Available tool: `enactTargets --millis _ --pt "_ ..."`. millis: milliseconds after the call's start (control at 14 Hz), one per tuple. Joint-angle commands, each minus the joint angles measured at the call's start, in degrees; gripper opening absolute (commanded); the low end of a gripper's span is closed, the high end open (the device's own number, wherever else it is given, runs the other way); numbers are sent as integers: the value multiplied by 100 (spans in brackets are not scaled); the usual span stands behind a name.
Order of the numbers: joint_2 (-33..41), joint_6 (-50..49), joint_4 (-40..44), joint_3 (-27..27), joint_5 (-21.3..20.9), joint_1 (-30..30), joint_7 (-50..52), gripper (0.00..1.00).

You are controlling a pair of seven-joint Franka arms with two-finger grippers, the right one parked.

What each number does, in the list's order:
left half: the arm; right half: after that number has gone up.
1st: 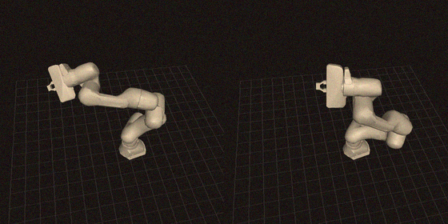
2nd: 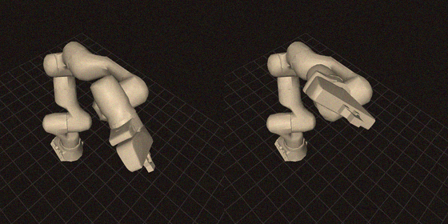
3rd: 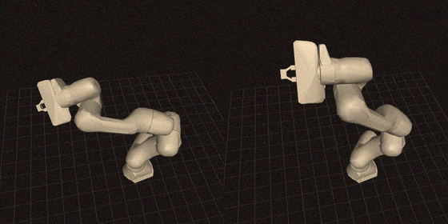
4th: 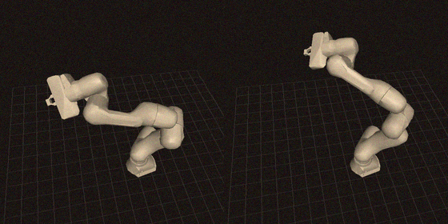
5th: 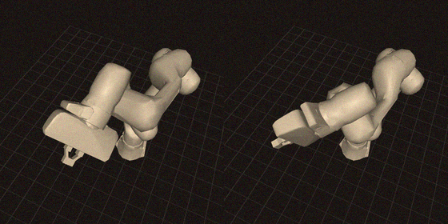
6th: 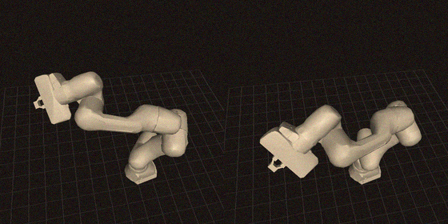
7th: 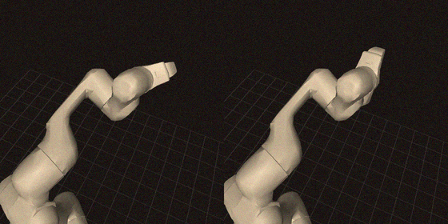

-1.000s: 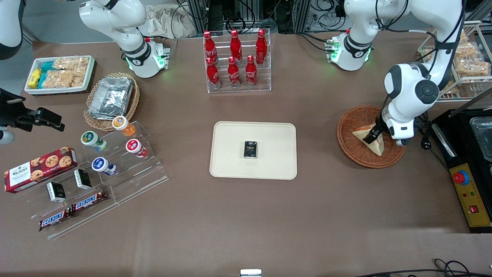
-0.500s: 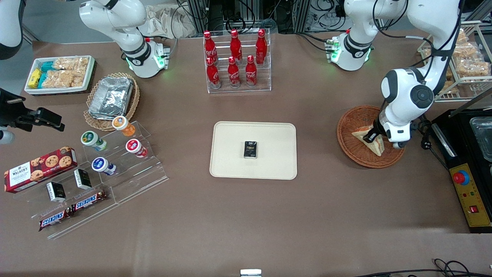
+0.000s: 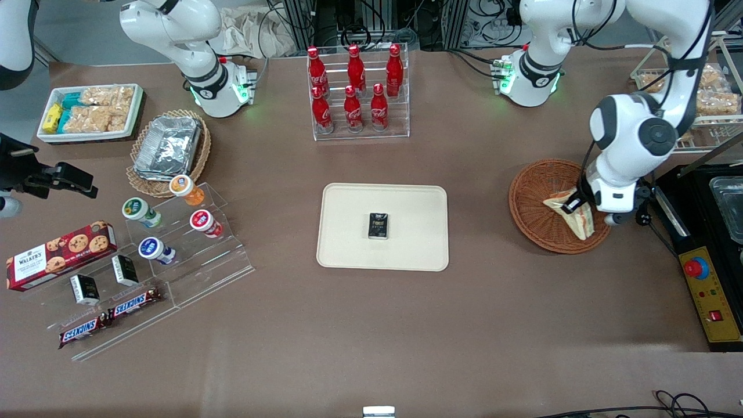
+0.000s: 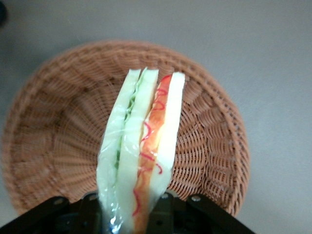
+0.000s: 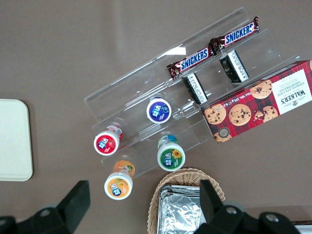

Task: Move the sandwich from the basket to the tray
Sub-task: 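Lift the sandwich up out of the basket with the left gripper, then carry the sandwich with the left gripper over the white tray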

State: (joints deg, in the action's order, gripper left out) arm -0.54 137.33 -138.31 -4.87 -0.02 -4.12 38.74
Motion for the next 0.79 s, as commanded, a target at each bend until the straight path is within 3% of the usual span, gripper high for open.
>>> enactTargets --millis 0,357,714 --pt "160 -1492 1021 -23 -104 131 -410 0" --pt "11 -3894 3184 12 -139 122 -1069 0" --pt "-51 -4917 4215 160 -112 8 -2756 0"
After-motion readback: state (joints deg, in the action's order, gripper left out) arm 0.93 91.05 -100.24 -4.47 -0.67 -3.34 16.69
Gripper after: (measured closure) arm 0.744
